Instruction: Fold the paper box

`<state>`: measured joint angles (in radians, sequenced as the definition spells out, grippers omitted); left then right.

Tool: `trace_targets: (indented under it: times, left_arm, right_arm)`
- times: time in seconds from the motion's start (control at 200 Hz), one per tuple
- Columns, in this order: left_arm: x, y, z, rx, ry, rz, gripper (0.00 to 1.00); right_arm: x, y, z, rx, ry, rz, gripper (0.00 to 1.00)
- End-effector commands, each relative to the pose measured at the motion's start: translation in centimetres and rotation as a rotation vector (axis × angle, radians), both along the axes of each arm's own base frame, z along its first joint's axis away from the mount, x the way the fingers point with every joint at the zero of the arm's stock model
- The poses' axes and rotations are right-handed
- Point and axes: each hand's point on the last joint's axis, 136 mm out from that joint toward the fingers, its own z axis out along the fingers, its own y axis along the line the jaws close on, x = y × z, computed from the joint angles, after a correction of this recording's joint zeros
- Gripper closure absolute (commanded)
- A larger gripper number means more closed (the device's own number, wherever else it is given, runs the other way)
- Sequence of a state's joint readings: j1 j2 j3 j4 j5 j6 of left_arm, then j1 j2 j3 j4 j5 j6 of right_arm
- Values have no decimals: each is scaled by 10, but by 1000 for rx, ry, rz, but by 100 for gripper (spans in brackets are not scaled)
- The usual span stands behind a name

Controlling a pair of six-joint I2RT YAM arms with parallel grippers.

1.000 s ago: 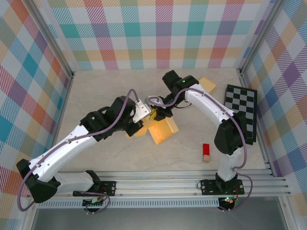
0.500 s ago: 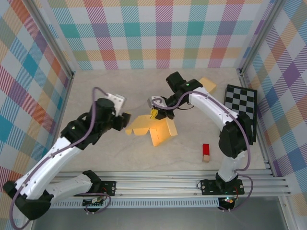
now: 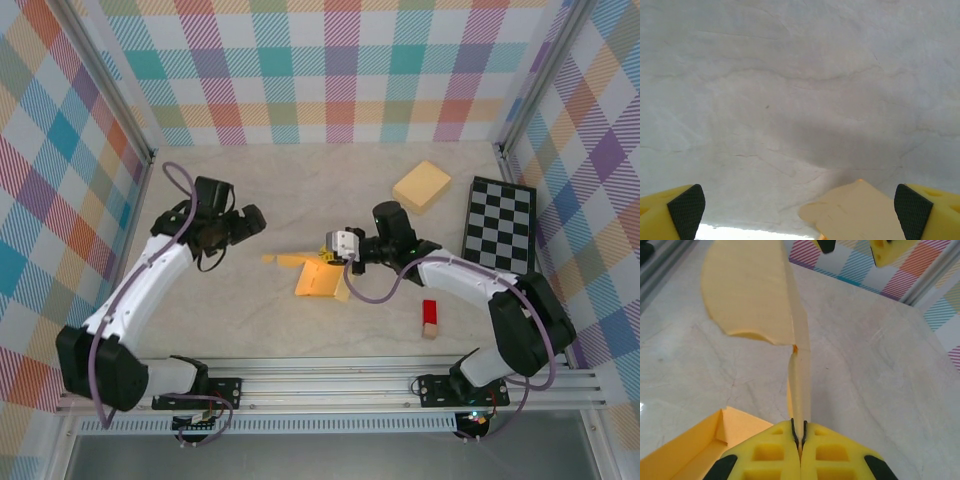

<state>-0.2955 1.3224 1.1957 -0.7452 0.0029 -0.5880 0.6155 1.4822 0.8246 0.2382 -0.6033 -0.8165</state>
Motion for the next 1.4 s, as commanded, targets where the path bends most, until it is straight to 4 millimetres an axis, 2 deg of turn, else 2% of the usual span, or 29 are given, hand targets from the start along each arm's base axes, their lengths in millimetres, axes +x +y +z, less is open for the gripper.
trace_targets:
  times: [0.0,0.085,0.19,0.355,0.53,0.715,0.885,0.985,1.095,1.22,1.395]
  left_arm:
    - [14,-20,-11,-98,54,-11,6]
    - [16,-23,-30,-101,93,-18,7]
    - [18,-20,-41,-70,101,-15,7]
    - [35,-25,-46,-34,72,-78,7]
    - [58,-31,-62,1,31,-142,7]
    - [82,-52,-52,-48,-38,-187,6]
    - [75,-89,-46,-154,0,-226,6]
    - [66,-103,-46,-182,28,-234,6]
    - [59,-95,-53,-127,76,-227,6]
    - [54,-77,-47,-51,101,-246,6]
    - [53,-72,-26,-70,106,-271,3]
  right_arm:
    - [25,13,36,156,-159,-108,100]
    - [37,15,42,225,-171,-178,100]
    - [42,19,42,250,-177,-192,100]
    - [34,27,20,224,-132,-122,100]
    - [22,29,0,208,-49,-67,100]
    - [17,27,-14,189,6,-49,100]
    - [33,19,-18,197,46,-122,100]
    - [45,11,-13,235,71,-171,100]
    - [51,1,0,310,99,-191,100]
    - [40,-5,13,332,99,-133,100]
    - [20,-12,33,361,87,-31,100]
